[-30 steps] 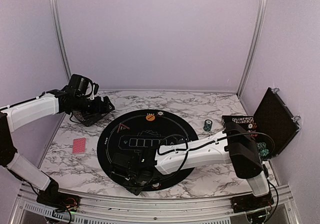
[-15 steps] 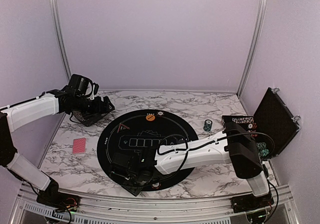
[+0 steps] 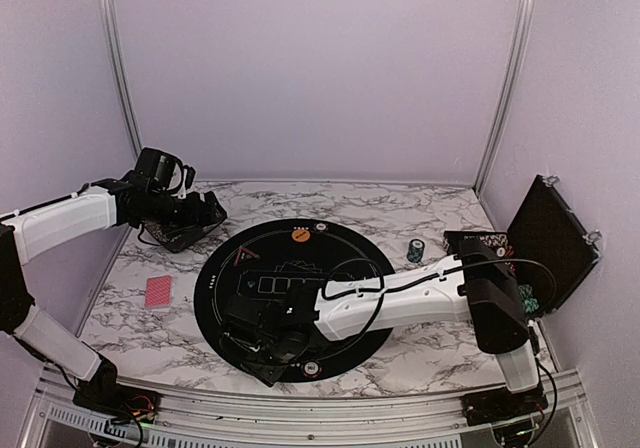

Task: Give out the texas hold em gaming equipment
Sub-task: Place the poker chips pile in the small blind area, then pick up the pile of poker chips from the pile of poker chips.

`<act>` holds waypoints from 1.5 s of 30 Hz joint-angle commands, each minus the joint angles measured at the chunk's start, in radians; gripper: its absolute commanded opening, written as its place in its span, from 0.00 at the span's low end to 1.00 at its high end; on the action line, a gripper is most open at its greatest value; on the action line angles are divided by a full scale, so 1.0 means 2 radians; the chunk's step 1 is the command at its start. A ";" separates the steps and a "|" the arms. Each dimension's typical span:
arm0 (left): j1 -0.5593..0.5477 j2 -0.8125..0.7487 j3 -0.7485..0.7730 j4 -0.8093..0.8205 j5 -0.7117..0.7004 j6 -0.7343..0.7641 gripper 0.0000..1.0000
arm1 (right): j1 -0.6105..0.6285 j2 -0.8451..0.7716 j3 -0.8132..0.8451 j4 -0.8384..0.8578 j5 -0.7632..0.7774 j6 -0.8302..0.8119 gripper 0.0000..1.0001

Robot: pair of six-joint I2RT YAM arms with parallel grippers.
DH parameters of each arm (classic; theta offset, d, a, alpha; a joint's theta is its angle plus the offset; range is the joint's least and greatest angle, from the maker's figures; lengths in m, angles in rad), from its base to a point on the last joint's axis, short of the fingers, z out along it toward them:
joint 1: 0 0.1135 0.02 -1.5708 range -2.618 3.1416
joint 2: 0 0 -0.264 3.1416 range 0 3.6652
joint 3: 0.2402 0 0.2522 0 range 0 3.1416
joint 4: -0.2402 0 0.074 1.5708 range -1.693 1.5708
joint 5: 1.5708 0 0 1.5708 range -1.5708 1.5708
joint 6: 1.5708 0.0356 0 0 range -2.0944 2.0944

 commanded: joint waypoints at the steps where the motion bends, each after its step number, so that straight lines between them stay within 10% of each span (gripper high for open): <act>1: 0.004 -0.014 0.011 -0.007 0.003 0.010 0.99 | -0.013 -0.049 0.015 -0.003 0.005 -0.004 0.66; 45: 0.004 0.084 0.121 -0.019 0.042 0.024 0.99 | -0.392 -0.320 -0.289 0.009 0.024 -0.015 0.66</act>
